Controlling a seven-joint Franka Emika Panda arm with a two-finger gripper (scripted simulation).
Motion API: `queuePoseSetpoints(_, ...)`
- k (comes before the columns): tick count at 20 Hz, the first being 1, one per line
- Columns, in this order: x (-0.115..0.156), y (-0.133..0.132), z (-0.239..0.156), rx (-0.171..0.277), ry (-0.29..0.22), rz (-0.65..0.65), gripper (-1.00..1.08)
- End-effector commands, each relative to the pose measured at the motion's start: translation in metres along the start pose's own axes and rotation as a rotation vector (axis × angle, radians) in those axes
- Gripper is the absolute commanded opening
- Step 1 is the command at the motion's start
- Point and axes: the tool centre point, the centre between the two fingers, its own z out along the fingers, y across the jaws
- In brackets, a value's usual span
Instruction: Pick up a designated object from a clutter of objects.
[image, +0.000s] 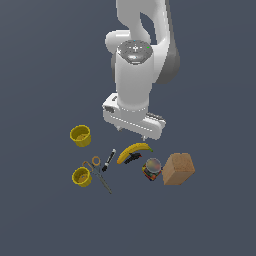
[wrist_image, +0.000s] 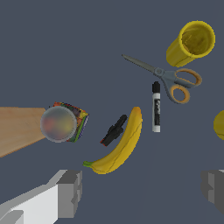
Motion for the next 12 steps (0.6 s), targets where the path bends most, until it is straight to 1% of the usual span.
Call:
queuePoseSetpoints(1, 0.001, -0.003, 0.013, 0.003, 0.001, 0.065, 1.00)
queuePoseSetpoints(12, 0.001, -0.012, 0.067, 0.011, 0.005, 0.348, 1.00)
